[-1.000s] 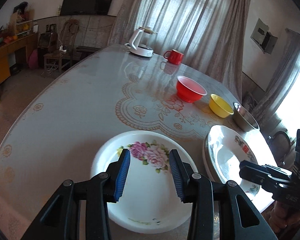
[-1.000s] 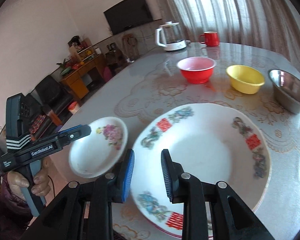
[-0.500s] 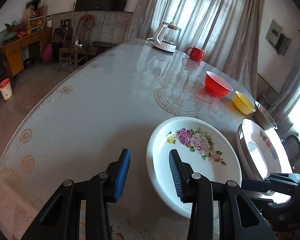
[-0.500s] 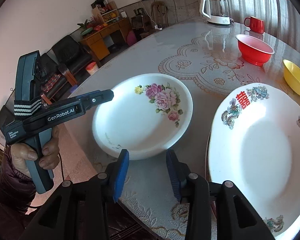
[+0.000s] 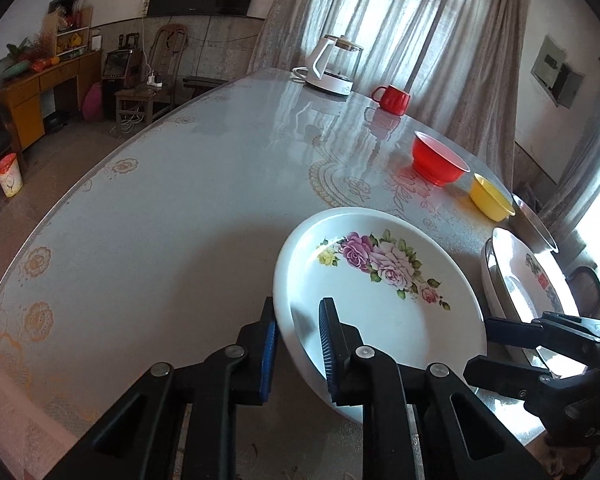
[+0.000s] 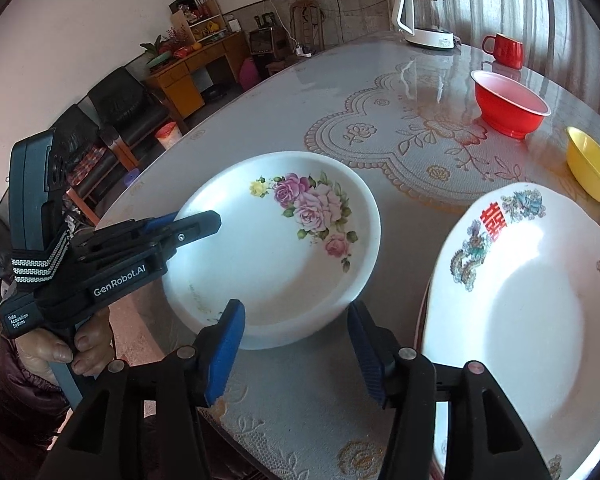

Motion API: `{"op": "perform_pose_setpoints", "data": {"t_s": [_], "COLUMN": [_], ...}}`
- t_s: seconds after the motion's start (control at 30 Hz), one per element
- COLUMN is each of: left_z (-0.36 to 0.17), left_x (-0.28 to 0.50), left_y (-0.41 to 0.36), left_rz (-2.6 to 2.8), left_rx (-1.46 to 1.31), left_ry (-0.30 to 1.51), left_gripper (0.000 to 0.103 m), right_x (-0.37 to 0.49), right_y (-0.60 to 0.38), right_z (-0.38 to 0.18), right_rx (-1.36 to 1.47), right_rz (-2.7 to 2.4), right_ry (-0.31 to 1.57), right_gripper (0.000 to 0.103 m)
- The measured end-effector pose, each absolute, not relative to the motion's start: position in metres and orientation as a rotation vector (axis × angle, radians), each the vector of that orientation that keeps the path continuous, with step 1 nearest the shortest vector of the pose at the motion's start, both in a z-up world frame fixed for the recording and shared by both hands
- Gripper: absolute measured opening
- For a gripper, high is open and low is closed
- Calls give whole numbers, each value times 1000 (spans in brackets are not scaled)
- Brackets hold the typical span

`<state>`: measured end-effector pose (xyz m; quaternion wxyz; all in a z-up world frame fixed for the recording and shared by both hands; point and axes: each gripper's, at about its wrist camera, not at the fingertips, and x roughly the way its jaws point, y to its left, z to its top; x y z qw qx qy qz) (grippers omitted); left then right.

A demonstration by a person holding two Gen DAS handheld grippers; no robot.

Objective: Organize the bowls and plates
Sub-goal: 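Move both tools to the pink-rose plate and close them on its rim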

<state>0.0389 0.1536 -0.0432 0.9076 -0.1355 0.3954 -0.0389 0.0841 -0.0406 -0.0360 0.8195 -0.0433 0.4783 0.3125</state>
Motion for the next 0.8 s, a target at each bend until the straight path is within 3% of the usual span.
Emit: {"op": "perform_pose_setpoints", "data": {"t_s": [0.13, 0.57, 0.7, 0.8], "left_z": [-44, -45, -46, -46], "left_x": [43, 42, 37, 36], "left_y": [159, 155, 151, 152], "left_rz": [-84, -67, -72, -49], "left_rx": [-301, -268, -257, -289], "left_ry": [823, 819, 807, 798], "left_gripper": [20, 20, 22, 22], "right_x": [96, 141, 150, 150], "right_y": [-30, -24, -20, -15], "right_z": [-27, -32, -40, -46], "right_rx": [-109, -148, -189, -254], "right_rz": [667, 568, 566, 551], "right_ry": [943, 988, 1039, 1039], "right_gripper": [50, 48, 24, 19]}}
